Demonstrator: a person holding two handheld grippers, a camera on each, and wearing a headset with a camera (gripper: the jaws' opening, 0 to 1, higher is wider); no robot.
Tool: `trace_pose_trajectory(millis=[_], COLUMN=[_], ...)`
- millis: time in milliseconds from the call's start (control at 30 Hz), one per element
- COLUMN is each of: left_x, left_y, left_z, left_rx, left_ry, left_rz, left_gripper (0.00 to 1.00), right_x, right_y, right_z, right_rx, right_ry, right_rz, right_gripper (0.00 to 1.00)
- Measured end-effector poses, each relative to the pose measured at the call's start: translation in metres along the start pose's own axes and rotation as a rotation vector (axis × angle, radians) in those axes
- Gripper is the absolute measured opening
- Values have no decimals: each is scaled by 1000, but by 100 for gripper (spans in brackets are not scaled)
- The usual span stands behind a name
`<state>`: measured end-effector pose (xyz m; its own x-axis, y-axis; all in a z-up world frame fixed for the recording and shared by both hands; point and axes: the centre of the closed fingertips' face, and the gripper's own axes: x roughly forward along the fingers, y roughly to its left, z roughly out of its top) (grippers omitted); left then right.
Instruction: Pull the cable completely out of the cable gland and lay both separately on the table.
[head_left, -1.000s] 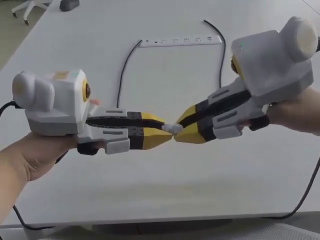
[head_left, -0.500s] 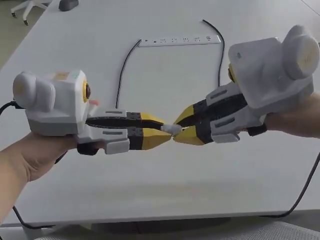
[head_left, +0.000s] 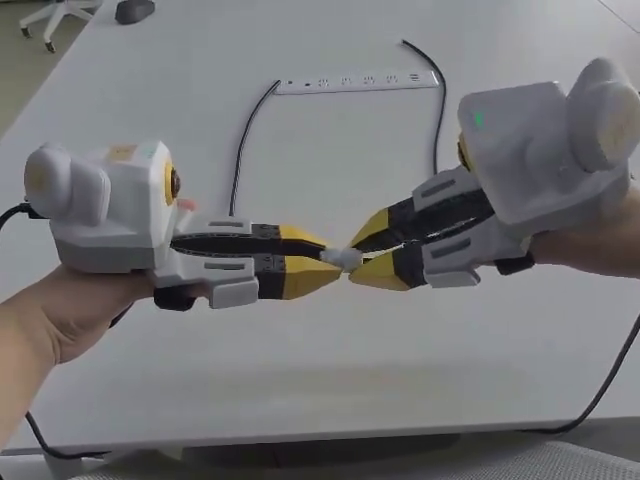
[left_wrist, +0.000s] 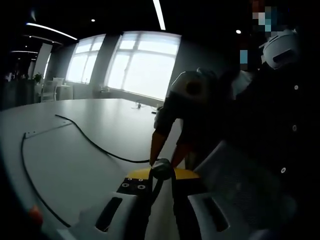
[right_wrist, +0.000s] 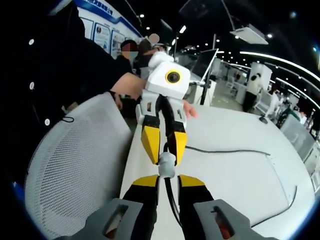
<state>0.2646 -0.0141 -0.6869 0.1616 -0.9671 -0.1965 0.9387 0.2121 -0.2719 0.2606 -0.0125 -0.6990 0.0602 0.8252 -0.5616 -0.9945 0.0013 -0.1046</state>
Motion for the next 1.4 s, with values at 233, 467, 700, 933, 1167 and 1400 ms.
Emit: trace_pose_trajectory(millis=[233,467,700,933,1167,1400], left_x=[0,1,1,2,3,3], left_y=[1,1,3,3,4,5], left_z=[-1,-2,1,1,-2,-4], left_rx=[8,17,29,34,34,34], left_ry=[6,17,3,4,11,10], left_rz=[8,9,22,23,30,36], left_gripper=[15,15,14,14,15,15], right_x=[-7,-3,-6,-8,-11,-16], right_y=[-3,-3,-4,-4,-3,-4], right_z=[-4,-12,-9,-12,-16,-25], right_rx=[-32,-83,-20,21,72,146], right_ry=[12,52,51,50,56,51], right_rz=[-40,-54,-96,-108,-137,-176], right_gripper=[3,0,0,0,0,0])
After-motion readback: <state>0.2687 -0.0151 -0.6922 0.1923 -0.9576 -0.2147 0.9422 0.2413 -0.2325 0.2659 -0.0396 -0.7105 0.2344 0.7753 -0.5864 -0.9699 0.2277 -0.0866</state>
